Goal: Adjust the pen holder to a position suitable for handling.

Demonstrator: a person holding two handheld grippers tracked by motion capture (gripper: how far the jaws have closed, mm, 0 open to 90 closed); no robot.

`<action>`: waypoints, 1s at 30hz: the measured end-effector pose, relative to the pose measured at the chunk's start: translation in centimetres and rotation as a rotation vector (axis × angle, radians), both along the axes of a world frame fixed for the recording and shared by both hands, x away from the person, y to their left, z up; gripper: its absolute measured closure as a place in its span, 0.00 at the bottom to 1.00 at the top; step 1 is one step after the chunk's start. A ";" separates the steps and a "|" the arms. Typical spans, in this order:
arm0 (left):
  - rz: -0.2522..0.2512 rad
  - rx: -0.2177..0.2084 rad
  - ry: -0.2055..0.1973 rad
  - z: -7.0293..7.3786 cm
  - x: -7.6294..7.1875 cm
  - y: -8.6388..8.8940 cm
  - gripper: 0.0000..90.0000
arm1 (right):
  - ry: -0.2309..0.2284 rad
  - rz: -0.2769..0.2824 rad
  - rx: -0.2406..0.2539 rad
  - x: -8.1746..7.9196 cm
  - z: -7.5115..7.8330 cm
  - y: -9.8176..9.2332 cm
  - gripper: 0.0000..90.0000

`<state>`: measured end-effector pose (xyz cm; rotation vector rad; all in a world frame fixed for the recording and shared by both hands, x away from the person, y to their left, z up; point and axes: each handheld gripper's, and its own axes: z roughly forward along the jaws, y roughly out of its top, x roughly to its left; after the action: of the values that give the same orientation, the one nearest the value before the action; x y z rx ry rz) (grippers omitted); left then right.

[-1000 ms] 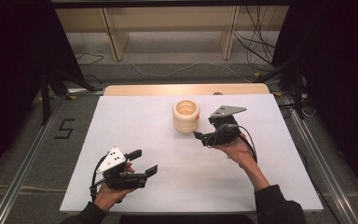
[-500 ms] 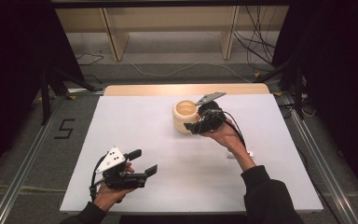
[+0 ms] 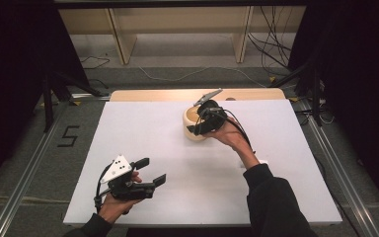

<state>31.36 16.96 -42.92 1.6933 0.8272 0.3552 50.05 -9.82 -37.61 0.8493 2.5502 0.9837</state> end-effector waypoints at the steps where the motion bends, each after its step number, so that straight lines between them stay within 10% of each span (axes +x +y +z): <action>1: 0.000 -0.001 0.000 0.0 0.0 0.0 0.17 | 0.006 0.000 -0.007 0.3 -0.1 0.2 0.37; 30: -0.006 -0.007 0.002 0.0 0.1 0.0 0.17 | 0.051 0.017 -0.084 2.8 -1.8 1.9 0.56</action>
<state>31.42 17.00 -42.90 1.6891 0.8244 0.3460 52.89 -7.88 -39.44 0.8412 2.6253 0.8637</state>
